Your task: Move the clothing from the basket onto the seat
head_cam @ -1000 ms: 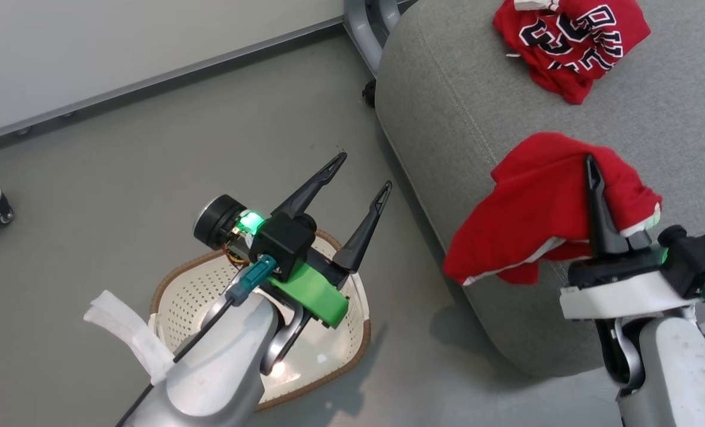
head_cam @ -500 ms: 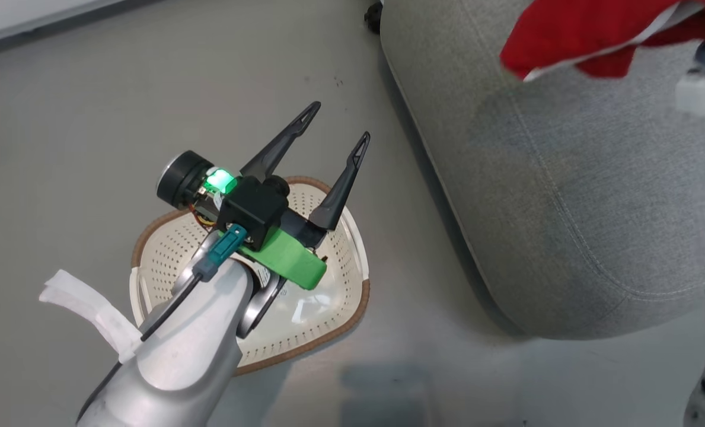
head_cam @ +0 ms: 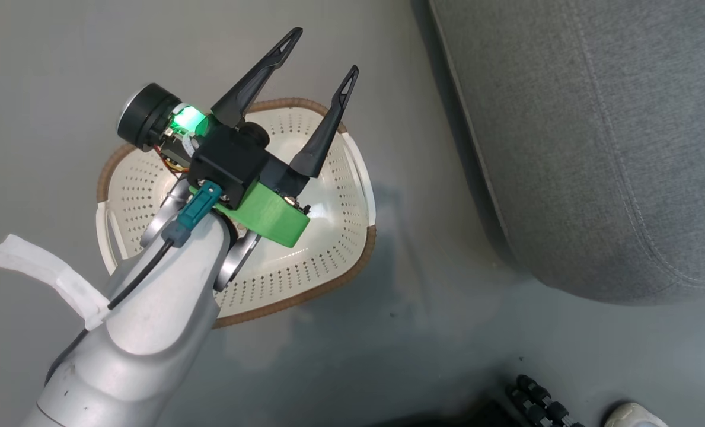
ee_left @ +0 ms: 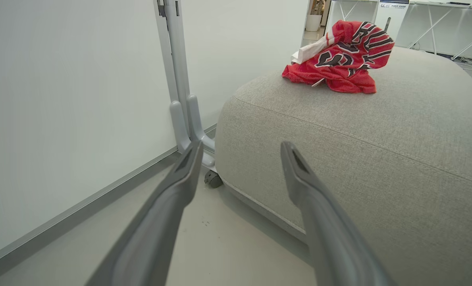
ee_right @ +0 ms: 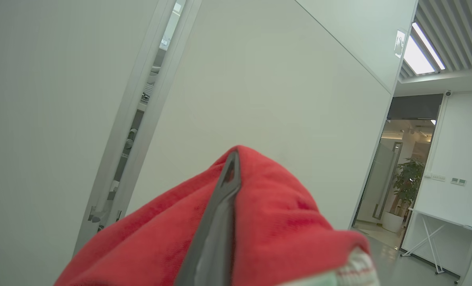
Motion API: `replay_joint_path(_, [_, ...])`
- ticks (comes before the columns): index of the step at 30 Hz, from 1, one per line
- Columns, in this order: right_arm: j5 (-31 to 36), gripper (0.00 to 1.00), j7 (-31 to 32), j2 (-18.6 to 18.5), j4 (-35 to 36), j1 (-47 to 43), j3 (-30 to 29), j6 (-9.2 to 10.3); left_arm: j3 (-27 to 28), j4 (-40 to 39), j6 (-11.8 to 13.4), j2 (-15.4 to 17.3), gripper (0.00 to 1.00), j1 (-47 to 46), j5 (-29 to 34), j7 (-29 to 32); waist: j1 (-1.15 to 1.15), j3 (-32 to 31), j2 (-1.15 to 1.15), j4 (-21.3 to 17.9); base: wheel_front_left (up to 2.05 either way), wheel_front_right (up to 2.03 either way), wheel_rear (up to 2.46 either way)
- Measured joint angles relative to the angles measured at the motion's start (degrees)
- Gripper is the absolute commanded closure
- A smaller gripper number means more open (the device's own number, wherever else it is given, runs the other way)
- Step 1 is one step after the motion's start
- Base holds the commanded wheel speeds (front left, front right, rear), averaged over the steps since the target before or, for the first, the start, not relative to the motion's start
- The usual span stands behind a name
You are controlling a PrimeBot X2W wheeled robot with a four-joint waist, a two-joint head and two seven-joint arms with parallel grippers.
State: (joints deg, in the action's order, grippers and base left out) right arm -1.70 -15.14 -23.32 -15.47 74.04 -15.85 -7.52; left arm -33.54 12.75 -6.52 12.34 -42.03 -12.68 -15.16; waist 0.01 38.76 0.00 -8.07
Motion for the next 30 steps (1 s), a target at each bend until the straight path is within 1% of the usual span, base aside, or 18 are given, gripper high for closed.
replay_joint_path(2, [0.3, 1.00, 0.0, -0.5, -2.8, 0.6, -0.6, 0.00, -0.1, 0.0, 0.0, 0.1, 0.00, -0.2, 0.2, 0.0, 0.00, 1.7, 0.00, 0.2, 0.00, 0.00, 0.00])
replay_joint_path(5, [1.7, 1.00, 0.0, -0.3, -7.0, 0.2, -0.6, 0.00, -0.1, 0.1, -0.1, 0.5, 0.00, -0.3, 0.2, 0.0, 0.00, 4.1, 0.00, 0.3, 0.00, 0.00, 0.00])
replay_joint_path(8, [2.5, 1.00, 0.0, 1.4, -9.2, -2.2, -2.6, 0.00, -0.1, 0.1, -0.1, 0.7, 0.00, -0.4, 0.2, 0.0, 0.00, 6.1, 0.00, 0.4, 0.00, 0.00, 0.00])
replay_joint_path(11, [4.1, 1.00, 0.0, 2.6, -9.7, -5.8, -3.7, 0.00, -0.1, 0.0, -0.2, 0.8, 0.00, -0.6, 0.2, 0.0, 0.00, 7.4, 0.00, 0.6, 0.00, 0.00, 0.00])
replay_joint_path(14, [4.3, 1.00, 0.0, 4.0, -9.5, -9.0, -5.9, 0.00, 0.1, 0.0, -0.3, 0.8, 0.00, -0.6, 0.2, 0.0, 0.00, 8.1, 0.00, 0.8, 0.00, 0.00, 0.00])
replay_joint_path(20, [5.1, 1.00, 0.0, 5.8, -11.6, -13.4, -6.8, 0.00, 0.4, 0.1, -0.3, 0.9, 0.00, -0.6, 0.3, 0.0, 0.00, 7.9, 0.00, 0.5, 0.00, 0.00, 0.00])
replay_joint_path(24, [5.8, 1.00, 0.0, 5.9, -12.1, -14.2, -6.2, 0.00, 0.6, 0.2, -0.3, 0.8, 0.00, -0.6, 0.3, 0.0, -0.01, 7.5, 0.00, 0.7, 0.00, 0.00, 0.00])
replay_joint_path(25, [5.8, 0.57, 0.0, 6.0, -12.2, -14.3, -6.1, 0.00, 0.7, 0.2, -0.3, 0.8, 0.00, -0.6, 0.3, 0.0, 0.00, 7.4, 0.00, 0.7, 0.00, 0.00, 0.00])
replay_joint_path(26, [5.9, 0.00, 0.0, 6.2, -12.4, -14.5, -6.0, 0.00, 0.8, 0.2, -0.3, 0.7, 0.00, -0.6, 0.3, 0.0, 0.00, 7.1, 0.00, 0.7, 0.00, 0.00, 0.00])
replay_joint_path(30, [6.2, 0.00, 0.0, 6.6, -12.4, -16.4, -5.5, 0.00, 1.6, 0.5, -0.3, 0.2, 0.00, 0.0, 0.2, 0.0, -0.01, 5.5, 0.00, 0.8, 0.00, 0.00, 0.00])
